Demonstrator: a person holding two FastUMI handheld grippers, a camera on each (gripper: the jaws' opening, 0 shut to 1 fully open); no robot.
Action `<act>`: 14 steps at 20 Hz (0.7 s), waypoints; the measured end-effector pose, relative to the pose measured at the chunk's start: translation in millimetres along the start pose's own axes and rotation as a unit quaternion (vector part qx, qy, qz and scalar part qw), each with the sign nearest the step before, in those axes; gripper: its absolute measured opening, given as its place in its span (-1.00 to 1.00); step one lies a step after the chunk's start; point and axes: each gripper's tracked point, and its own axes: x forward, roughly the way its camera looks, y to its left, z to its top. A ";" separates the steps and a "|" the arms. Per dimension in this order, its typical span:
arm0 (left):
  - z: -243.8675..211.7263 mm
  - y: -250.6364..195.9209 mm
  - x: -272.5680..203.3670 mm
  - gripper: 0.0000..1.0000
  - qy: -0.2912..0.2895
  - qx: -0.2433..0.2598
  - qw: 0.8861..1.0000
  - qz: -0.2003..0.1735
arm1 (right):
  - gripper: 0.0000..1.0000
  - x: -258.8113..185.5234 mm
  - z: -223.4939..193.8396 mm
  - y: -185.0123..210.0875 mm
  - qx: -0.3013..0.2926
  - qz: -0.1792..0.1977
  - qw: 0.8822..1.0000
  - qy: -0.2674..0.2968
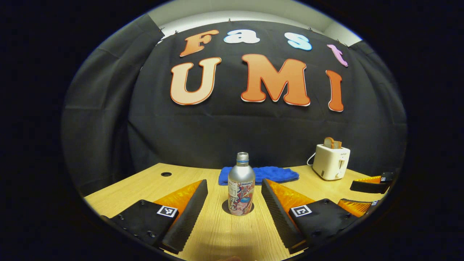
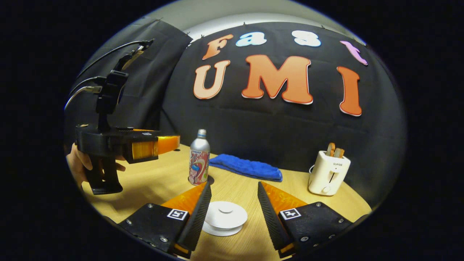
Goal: Open the teacup lid with one hand, grasp the water bottle and pour water into the teacup with the other hand; after pouring, place the water bottle on the coaster and then close the teacup lid.
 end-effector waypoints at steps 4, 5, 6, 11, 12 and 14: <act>33.7 -7.9 -34.3 0.86 -0.039 0.012 0.999 0.001 | 0.62 -24.2 28.7 -15.6 0.005 -0.022 0.999 -0.037; 41.4 -9.3 -43.8 0.94 -0.050 0.014 0.999 0.002 | 0.67 -30.3 33.5 -18.7 0.005 -0.026 0.999 -0.043; 49.0 -11.3 -52.6 0.94 -0.057 0.017 0.998 0.002 | 0.70 -36.2 38.4 -23.9 0.005 -0.032 0.998 -0.049; 67.6 -17.4 -87.7 1.00 -0.081 0.018 0.997 0.008 | 0.71 -62.2 48.2 -40.9 0.007 -0.051 0.997 -0.059; 68.6 -18.5 -93.6 0.86 -0.083 0.016 0.996 0.008 | 0.72 -66.2 49.7 -42.9 0.005 -0.052 0.997 -0.060; 67.7 -17.2 -104.0 0.86 -0.082 0.019 0.996 0.011 | 0.71 -73.3 51.5 -49.9 0.003 -0.062 0.996 -0.059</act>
